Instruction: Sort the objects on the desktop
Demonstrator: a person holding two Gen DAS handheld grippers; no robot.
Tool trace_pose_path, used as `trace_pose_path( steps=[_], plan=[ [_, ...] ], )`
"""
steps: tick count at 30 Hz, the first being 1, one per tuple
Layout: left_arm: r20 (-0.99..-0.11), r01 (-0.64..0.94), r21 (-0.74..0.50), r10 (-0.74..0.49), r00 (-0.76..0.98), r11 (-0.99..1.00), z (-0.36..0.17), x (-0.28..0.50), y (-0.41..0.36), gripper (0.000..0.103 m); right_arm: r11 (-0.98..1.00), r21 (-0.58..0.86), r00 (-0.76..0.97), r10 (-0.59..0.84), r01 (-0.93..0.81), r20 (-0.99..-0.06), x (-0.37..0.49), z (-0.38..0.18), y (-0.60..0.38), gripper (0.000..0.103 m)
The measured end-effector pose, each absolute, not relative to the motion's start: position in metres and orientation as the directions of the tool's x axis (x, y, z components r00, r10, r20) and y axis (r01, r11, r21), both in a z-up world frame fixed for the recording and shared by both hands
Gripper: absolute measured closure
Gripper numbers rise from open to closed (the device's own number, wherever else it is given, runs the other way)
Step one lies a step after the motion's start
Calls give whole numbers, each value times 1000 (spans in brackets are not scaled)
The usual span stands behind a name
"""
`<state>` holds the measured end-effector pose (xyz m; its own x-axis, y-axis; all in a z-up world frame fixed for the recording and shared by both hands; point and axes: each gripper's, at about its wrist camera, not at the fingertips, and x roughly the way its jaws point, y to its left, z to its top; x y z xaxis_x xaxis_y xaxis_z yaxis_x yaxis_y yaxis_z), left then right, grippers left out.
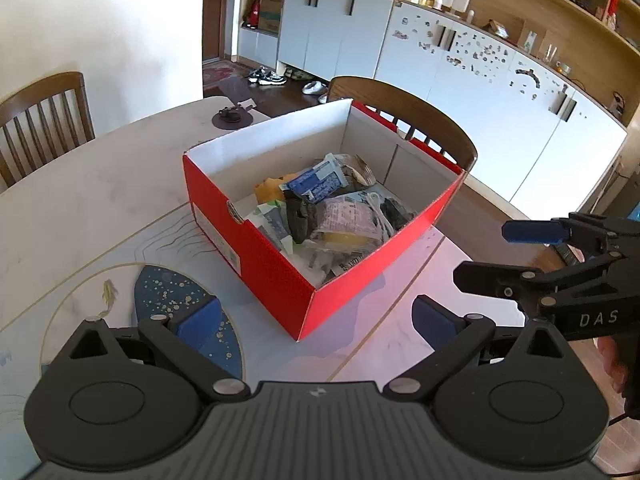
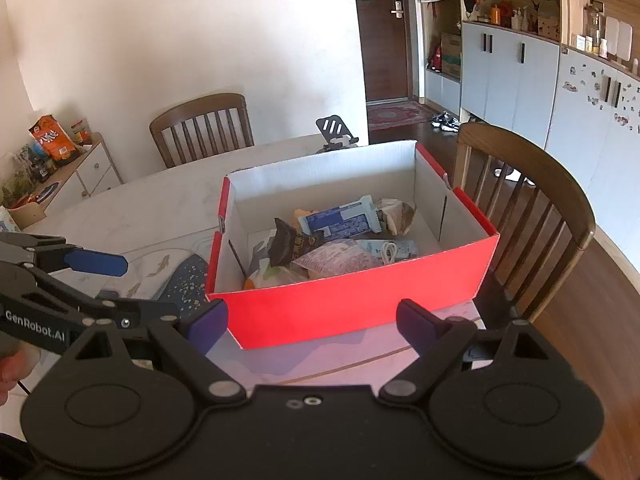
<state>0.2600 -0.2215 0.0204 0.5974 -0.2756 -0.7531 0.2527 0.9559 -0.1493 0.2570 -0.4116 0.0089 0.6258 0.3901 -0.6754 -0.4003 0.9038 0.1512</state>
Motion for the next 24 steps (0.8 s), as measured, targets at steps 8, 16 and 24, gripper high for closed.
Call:
trace_pose_path(
  steps=[8,16,24],
  plan=[
    [-768,256,-107,-244,593,961,14,258,-225,1,910,146,631,377,-387,-678,254,8,-411,12],
    [-765,263,-116,-256,591,958,14,256,-225,1,918,152,633,366,-367,-682,255,6,-416,12],
    [-761,274,-128,-272,589,953,16,254,-226,1,924,155,636,355,-349,-685,255,4,-419,12]
  ],
)
